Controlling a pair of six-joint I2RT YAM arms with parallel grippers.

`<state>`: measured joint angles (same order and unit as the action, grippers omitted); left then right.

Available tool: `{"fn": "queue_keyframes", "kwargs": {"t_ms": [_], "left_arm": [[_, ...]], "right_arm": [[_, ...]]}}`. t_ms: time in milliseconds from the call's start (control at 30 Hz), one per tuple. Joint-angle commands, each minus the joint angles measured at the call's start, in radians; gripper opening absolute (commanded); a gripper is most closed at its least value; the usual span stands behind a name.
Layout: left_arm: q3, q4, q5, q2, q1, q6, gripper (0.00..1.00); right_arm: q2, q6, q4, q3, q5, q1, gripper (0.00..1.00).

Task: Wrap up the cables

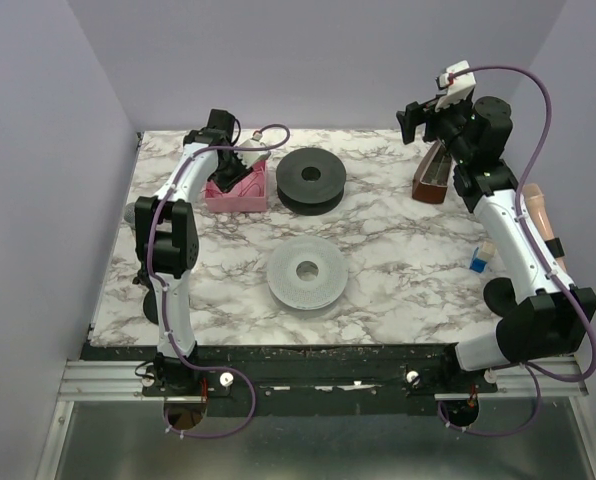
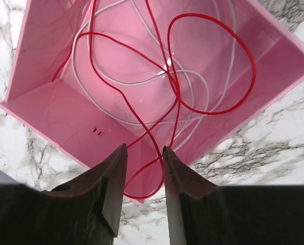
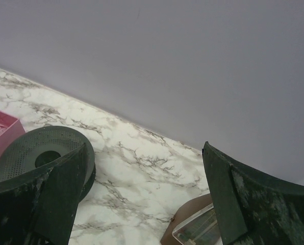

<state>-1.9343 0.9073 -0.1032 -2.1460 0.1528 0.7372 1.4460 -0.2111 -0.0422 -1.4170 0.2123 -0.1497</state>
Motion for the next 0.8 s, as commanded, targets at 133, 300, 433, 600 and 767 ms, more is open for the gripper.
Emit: {"fn": "queue_keyframes", "kwargs": {"t_ms": [133,300,433,600,767], "left_arm": [[0.009,-0.018,0.094,-0.029,-0.001,0.002,0.25],[0.04,-0.019,0.114,-0.003,-0.001,0.021,0.0],[0.049,-0.033,0.066,0.037,0.001,-0.005,0.0],[0.051,-0.145,0.08,0.135,0.014,-0.103,0.0],[0.008,-0.182,0.089,0.228,0.039,-0.182,0.0]], "right_arm": [[-0.045,-0.005,-0.008,0.026,0.038,-0.01,1.0],[-0.059,-0.002,-0.021,0.032,0.039,-0.01,1.0],[-0.062,0.01,-0.021,0.029,0.039,-0.011,1.0],[-0.081,0.019,-0.021,0.026,0.048,-0.028,1.0],[-0.104,0.026,-0.021,0.024,0.078,-0.065,1.0]]}}
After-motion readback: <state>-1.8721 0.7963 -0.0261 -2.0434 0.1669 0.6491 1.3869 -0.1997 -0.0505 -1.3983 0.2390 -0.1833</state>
